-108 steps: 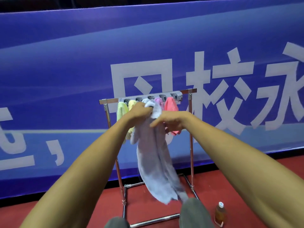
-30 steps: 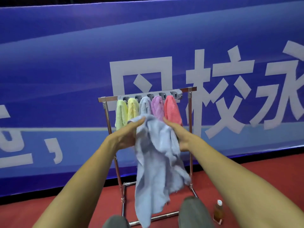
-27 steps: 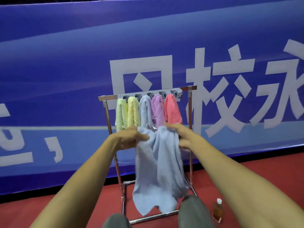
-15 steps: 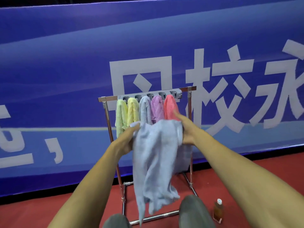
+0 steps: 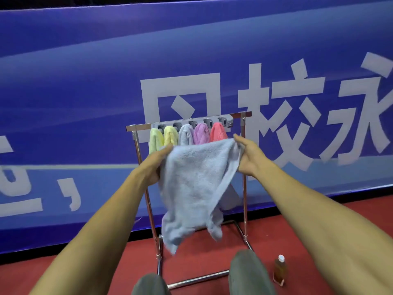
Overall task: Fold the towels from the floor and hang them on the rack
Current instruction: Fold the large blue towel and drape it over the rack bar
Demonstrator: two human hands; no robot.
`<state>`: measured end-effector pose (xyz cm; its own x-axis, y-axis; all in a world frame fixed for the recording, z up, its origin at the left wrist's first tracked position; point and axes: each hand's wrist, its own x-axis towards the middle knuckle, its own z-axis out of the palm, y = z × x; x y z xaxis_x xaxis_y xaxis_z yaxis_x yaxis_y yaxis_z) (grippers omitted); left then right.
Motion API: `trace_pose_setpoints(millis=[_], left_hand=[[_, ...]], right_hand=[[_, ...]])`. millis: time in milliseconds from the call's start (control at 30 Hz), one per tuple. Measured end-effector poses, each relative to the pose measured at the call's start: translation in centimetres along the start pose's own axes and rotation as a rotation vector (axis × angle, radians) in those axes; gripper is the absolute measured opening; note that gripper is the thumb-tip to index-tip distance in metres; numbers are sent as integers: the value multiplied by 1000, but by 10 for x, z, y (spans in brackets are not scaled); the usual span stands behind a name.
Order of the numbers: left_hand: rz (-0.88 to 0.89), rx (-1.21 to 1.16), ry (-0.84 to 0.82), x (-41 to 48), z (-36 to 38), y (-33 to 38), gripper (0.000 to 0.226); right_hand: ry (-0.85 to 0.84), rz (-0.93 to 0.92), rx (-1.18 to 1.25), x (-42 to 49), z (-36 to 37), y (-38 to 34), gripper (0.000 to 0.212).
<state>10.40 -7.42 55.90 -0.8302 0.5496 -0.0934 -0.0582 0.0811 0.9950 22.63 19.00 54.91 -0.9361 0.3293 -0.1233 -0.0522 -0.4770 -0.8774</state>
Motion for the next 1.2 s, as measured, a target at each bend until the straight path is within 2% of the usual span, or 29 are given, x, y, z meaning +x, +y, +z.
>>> trace_pose_setpoints(millis=[33,67,133,167,267,400,500,567,667,733,867,933,1000,1067,1133,1200], left_hand=[[-4,-46,-15,2,-1,4,44],[-30,5,-67,0,0,8,43],[-67,188,-90,1,1,6,34],[-52,225,-58,1,2,8,28],[36,210,181,6,-5,13,22],[-52,271,333,9,-22,17,45],[-111,257,389,8,-29,16,69],[-159,206,355,15,-35,14,80],[-190,169,303,9,-29,18,64],[-189,159,265,3,-26,18,58],[11,68,22,-6,-21,8,54],[100,45,-30,-5,-16,2,63],[131,45,33,-2,-10,0,55],[160,64,224,3,-10,2,36],[225,174,406,8,-16,4,32],[254,303,528,10,-24,6,36]], right_hand=[[9,53,-120,-2,1,3,37],[17,116,-219,0,0,9,34],[19,177,-218,3,-4,14,29],[45,151,-176,4,-5,12,33],[94,40,-72,7,-9,2,45],[196,2,-286,2,-13,-15,34],[258,-23,-386,1,-14,-24,40],[325,-20,-430,1,-10,-27,39],[411,45,-476,-4,-4,-25,42],[411,142,-340,-5,-7,-24,47],[367,261,-148,-1,-13,-24,63],[280,209,-175,-3,-5,-26,59],[250,85,-228,-9,4,-28,45],[239,10,-160,-13,8,-33,30],[261,8,-128,-15,6,-37,21],[286,71,-174,-17,3,-39,21]])
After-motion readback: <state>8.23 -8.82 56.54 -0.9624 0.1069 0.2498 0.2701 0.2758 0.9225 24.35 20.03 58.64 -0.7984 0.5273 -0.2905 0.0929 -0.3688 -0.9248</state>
